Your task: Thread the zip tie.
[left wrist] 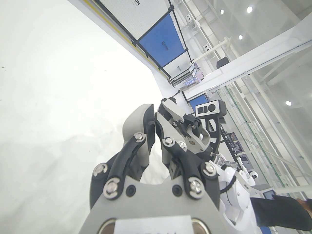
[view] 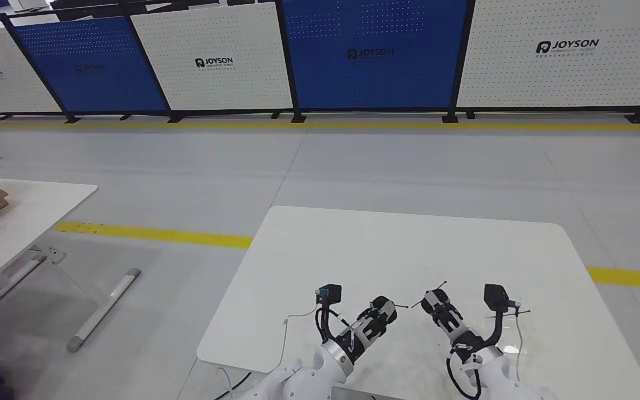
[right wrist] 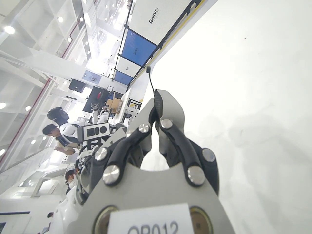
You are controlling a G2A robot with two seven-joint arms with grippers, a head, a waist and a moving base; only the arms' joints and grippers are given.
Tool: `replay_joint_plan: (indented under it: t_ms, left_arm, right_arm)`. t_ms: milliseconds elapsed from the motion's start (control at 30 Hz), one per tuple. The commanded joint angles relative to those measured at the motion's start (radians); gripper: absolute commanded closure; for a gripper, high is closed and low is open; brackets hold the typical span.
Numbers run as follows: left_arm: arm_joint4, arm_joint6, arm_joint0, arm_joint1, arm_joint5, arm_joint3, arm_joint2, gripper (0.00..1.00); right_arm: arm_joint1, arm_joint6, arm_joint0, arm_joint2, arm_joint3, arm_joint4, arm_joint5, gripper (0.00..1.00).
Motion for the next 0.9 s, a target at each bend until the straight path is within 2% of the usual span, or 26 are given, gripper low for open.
replay_joint_plan:
  t_ms: [0, 400, 667, 867]
  left_arm:
    - [0.000, 0.000, 0.000, 0.000, 0.000, 0.000, 0.000, 1.00]
    - [0.000, 0.000, 0.000, 0.000, 0.000, 0.000, 0.000, 1.00]
    - [0.000, 0.000, 0.000, 0.000, 0.000, 0.000, 0.000, 1.00]
    - [0.000, 0.000, 0.000, 0.000, 0.000, 0.000, 0.000, 1.00]
  right_arm:
    - [0.000, 0.000, 0.000, 0.000, 0.000, 0.000, 0.000, 1.00]
    - [0.000, -0.005, -0.001, -0.001, -0.001, -0.001, -0.003, 1.00]
    - [0.002, -0.119, -0.073, 0.019, -0.015, -0.010, -0.141, 1.00]
    - [-0.007, -0.151, -0.061, -0.011, 0.039, 0.054, -0.181, 1.00]
